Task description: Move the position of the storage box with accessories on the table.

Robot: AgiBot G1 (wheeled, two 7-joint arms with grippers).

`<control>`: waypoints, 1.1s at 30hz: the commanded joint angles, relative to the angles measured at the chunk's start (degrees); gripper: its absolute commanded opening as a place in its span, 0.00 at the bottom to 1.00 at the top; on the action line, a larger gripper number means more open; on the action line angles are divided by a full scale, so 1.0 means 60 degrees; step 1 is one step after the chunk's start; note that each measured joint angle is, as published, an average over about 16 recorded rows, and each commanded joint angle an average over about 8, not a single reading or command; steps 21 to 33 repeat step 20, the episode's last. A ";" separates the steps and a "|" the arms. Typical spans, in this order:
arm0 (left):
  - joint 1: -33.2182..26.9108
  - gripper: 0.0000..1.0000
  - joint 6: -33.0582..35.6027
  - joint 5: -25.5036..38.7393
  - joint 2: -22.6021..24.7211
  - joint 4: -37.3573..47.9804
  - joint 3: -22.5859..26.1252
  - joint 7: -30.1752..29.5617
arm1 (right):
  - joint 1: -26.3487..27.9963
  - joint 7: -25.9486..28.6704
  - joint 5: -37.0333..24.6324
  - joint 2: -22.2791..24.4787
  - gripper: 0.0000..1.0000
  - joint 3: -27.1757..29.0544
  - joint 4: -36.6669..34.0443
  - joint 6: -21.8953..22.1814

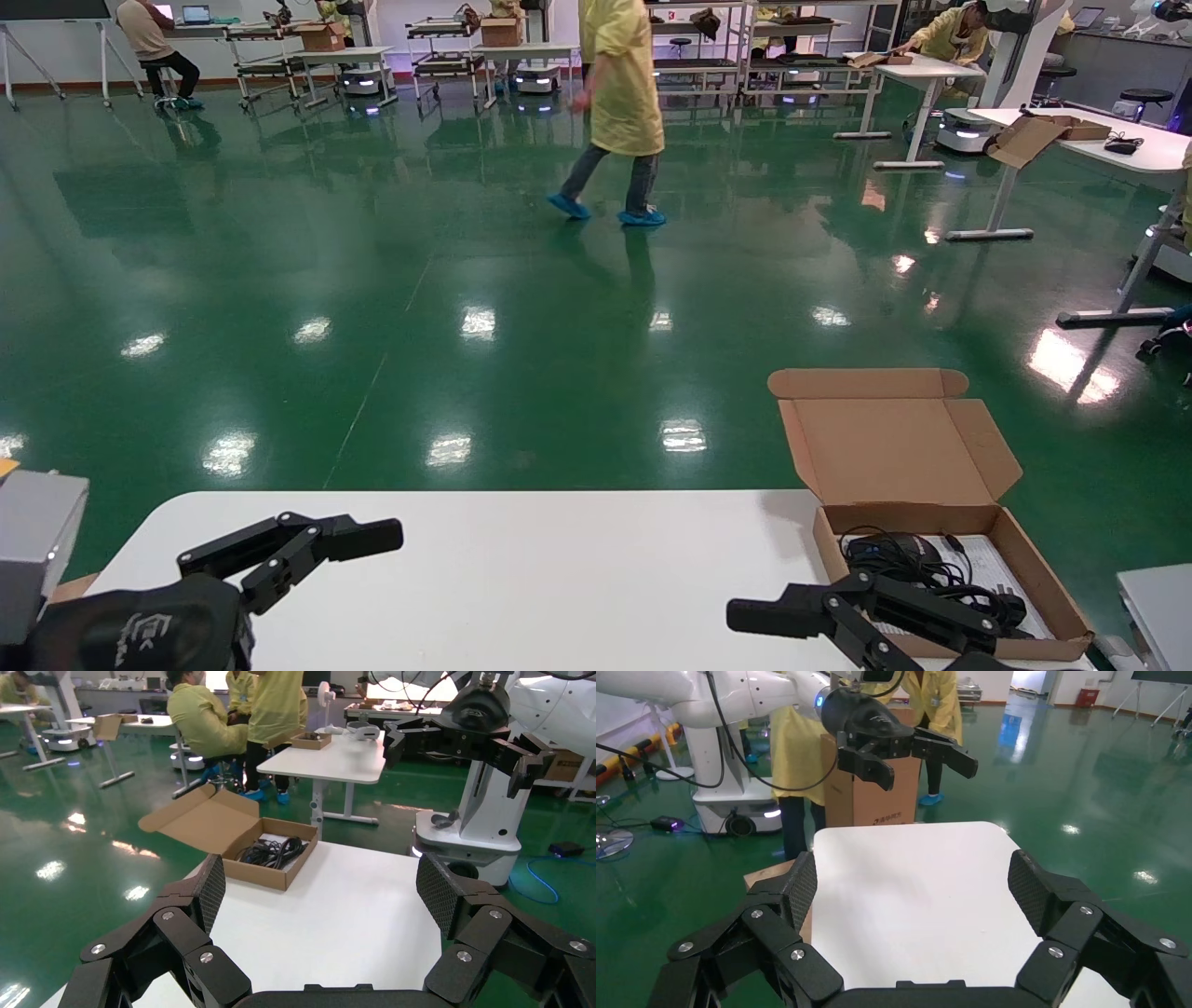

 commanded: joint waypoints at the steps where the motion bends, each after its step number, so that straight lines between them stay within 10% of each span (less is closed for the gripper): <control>1: 0.0000 1.00 0.0000 0.0000 0.0000 0.0000 0.0000 0.0000 | 0.0004 -0.0005 0.0011 -0.0001 1.00 -0.0010 -0.0014 0.0005; 33: 0.0000 1.00 0.0000 0.0000 0.0000 0.0000 0.0000 0.0000 | 0.0016 -0.0020 0.0038 -0.0011 1.00 -0.0039 -0.0062 0.0018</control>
